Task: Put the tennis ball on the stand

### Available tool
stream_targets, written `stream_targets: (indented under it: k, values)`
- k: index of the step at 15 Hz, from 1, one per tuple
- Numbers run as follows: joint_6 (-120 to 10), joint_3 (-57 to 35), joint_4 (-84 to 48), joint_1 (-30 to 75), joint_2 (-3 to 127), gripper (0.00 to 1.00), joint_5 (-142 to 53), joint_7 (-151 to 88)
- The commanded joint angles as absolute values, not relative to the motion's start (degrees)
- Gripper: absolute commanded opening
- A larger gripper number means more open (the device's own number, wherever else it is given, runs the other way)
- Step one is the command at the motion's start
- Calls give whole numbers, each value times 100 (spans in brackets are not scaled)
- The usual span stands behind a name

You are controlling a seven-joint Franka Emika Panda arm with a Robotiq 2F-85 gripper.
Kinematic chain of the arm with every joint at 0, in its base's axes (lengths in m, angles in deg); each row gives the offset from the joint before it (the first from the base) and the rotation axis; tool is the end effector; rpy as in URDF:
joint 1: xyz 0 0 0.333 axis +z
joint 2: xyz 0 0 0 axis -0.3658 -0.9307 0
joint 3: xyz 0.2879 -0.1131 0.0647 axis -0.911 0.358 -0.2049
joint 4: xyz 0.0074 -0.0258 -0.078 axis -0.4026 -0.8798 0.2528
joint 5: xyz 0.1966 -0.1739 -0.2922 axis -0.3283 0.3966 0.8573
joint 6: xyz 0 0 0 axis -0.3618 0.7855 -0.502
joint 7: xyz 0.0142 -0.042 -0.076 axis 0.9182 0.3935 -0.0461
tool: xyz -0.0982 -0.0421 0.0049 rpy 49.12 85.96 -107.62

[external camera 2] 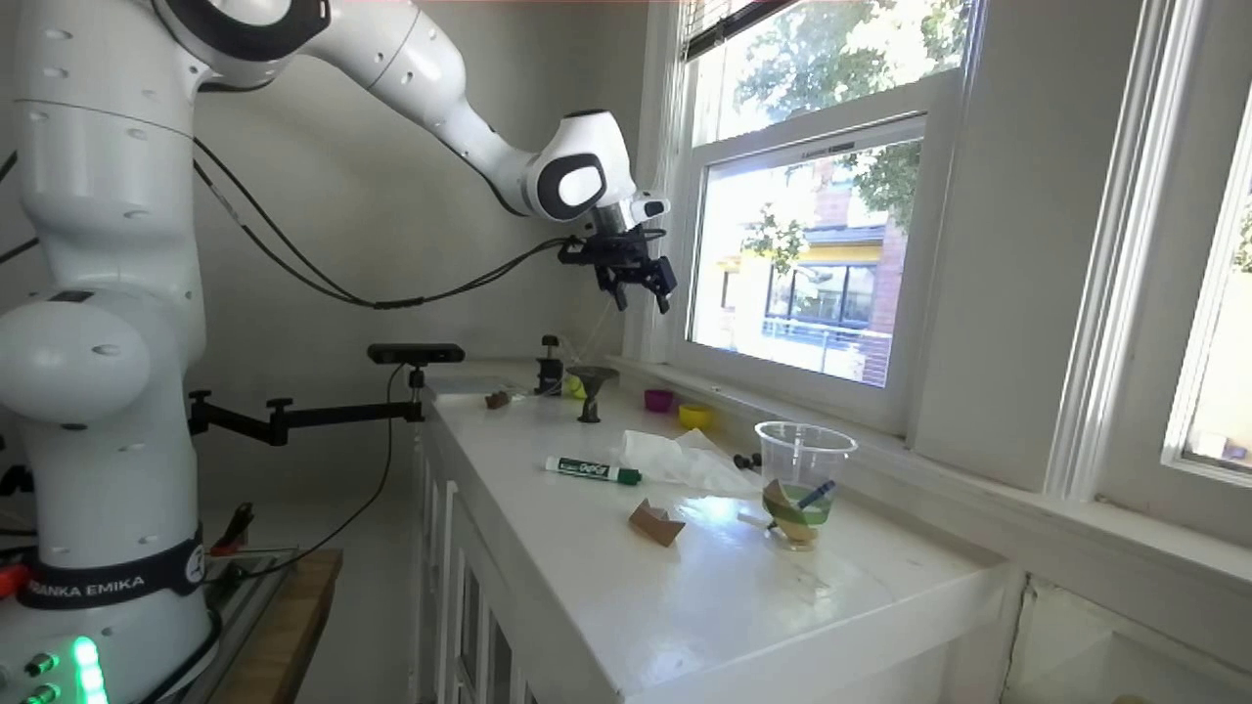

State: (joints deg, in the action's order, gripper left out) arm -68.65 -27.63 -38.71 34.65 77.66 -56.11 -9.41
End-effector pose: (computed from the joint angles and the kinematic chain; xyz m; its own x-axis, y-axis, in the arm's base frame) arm 0.5437 0.2602 0.5294 0.6428 0.5141 0.5680 0.6025 -0.7971 0.0397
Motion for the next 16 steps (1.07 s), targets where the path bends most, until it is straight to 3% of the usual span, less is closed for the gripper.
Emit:
stream_targets:
  k: [1,16]
  values:
    - [-6939,-2954,-3422,3553,7277,100,-6550,-462]
    - [-6696,-3532,-2802,3262,6837,100,-7771,399]
